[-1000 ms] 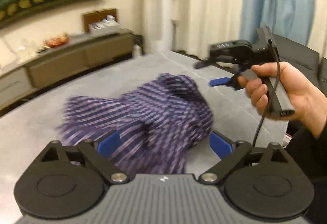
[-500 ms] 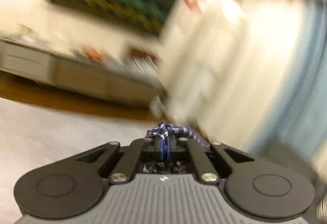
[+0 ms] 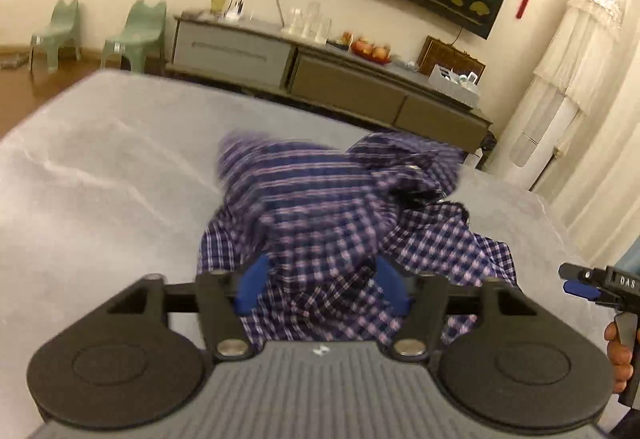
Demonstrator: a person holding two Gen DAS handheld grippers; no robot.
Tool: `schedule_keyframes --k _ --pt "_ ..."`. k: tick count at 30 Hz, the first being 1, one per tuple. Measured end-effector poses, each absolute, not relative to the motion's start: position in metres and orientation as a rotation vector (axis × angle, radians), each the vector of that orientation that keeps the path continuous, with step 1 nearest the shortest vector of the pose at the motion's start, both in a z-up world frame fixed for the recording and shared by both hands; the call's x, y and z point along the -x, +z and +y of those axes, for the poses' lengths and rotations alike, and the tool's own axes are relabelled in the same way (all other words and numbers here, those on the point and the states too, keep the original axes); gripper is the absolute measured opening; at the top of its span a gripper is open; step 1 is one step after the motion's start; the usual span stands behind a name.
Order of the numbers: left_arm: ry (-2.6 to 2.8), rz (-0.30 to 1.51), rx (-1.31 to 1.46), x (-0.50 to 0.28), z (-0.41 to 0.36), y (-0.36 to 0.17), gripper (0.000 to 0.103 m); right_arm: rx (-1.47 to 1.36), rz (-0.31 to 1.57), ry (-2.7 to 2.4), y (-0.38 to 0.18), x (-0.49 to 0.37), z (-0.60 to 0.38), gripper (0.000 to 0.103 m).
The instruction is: Fold clothes
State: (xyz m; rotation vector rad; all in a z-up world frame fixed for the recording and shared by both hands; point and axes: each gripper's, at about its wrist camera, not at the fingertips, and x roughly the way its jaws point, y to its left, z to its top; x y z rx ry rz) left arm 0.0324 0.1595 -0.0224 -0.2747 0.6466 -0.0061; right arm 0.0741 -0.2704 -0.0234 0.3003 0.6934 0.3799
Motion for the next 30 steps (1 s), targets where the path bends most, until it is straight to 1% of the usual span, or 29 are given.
schedule_keyframes --k 1,2,3,6,9,13,14,16,17,19,20,21,22,23,24,26,30 --pt "0.005 0.634 0.259 -0.035 0.161 -0.019 0.078 -0.268 0.664 0.396 -0.022 -0.071 -0.260 0.092" --pt "0.020 0.625 0.247 -0.044 0.163 -0.015 0.085 -0.233 0.631 0.413 -0.020 -0.068 -0.251 0.092" --pt "0.035 0.622 0.241 -0.051 0.164 -0.008 0.087 -0.198 0.599 0.428 -0.017 -0.066 -0.241 0.093" --pt "0.080 0.644 0.258 -0.081 0.189 -0.011 0.087 -0.100 0.524 0.470 -0.004 -0.072 -0.210 0.094" --pt "0.091 0.690 0.310 -0.114 0.210 -0.027 0.087 -0.033 0.511 0.470 0.010 -0.095 -0.170 0.094" --pt "0.115 0.670 0.371 -0.112 0.236 -0.043 0.087 0.112 0.497 0.556 0.026 -0.104 -0.098 0.094" --pt "0.115 0.666 0.380 -0.109 0.242 -0.041 0.086 0.141 0.501 0.635 0.025 -0.097 -0.077 0.094" --pt "0.093 0.620 0.386 -0.104 0.251 -0.030 0.086 0.216 0.506 0.778 0.022 -0.084 -0.032 0.098" --pt "0.080 0.593 0.387 -0.101 0.256 -0.025 0.086 0.303 0.498 0.803 0.011 -0.080 -0.008 0.099" --pt "0.086 0.562 0.380 -0.099 0.264 -0.020 0.086 0.484 0.478 0.832 -0.011 -0.073 0.040 0.095" --pt "0.085 0.553 0.362 -0.100 0.267 -0.020 0.086 0.595 0.467 0.775 -0.025 -0.078 0.060 0.081" --pt "0.089 0.554 0.333 -0.102 0.269 -0.021 0.086 0.691 0.471 0.722 -0.035 -0.085 0.074 0.044" --pt "0.098 0.564 0.303 -0.106 0.269 -0.023 0.085 0.727 0.486 0.708 -0.036 -0.090 0.075 0.027" --pt "0.098 0.577 0.290 -0.108 0.269 -0.023 0.082 0.763 0.501 0.693 -0.036 -0.095 0.077 0.014" --pt "0.093 0.592 0.286 -0.111 0.268 -0.022 0.077 0.799 0.515 0.678 -0.037 -0.101 0.078 0.009" --pt "0.051 0.580 0.320 -0.106 0.265 -0.016 0.076 0.812 0.540 0.646 -0.020 -0.092 0.052 0.004" --pt "-0.047 0.555 0.361 -0.082 0.251 -0.012 0.076 0.782 0.579 0.577 0.034 -0.052 -0.034 0.003"
